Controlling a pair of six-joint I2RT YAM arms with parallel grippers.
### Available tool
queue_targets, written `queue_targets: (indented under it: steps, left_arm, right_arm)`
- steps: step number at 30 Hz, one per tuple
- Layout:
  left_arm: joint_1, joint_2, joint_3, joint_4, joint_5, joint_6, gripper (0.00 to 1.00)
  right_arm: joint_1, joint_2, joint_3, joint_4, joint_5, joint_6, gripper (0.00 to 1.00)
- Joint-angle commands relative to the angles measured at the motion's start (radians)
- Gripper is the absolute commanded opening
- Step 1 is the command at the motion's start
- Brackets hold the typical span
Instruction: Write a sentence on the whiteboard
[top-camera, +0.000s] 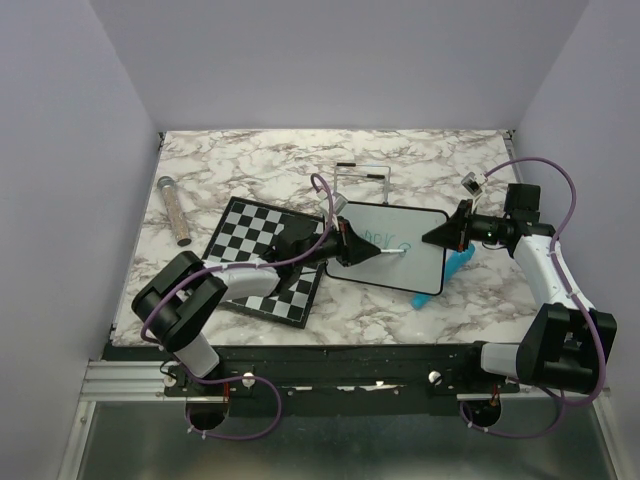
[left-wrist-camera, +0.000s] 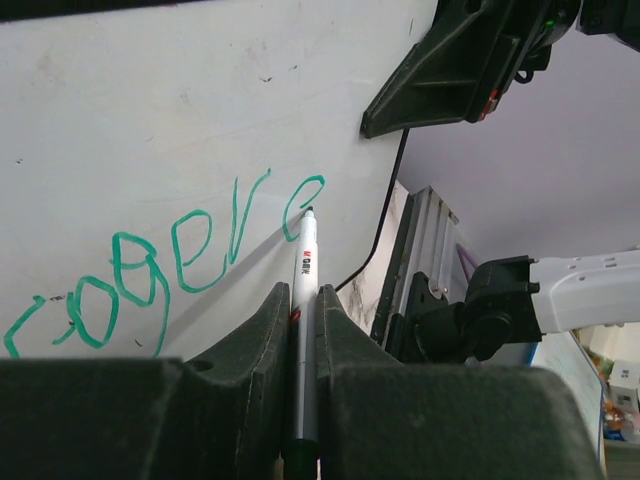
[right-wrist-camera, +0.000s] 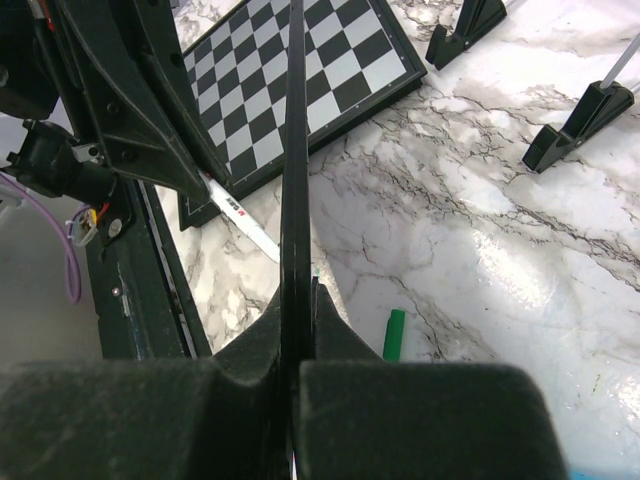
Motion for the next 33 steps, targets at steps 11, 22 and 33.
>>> queue_targets:
  steps: [11, 22, 33]
  left_arm:
    - [-0.001, 0.034, 0.074, 0.070, 0.046, -0.033, 0.00]
    - [-0.017, 0.079, 0.118, 0.064, 0.069, -0.043, 0.00]
    - [-0.017, 0.071, 0.109, 0.025, 0.035, -0.022, 0.00]
  right_arm:
    - [0.004, -0.011, 0.017, -0.021, 0.030, -0.044, 0.01]
    - [0.004, -0.013, 0.018, -0.021, 0.032, -0.044, 0.00]
    - [0.003, -0.013, 0.017, -0.022, 0.032, -0.044, 0.00]
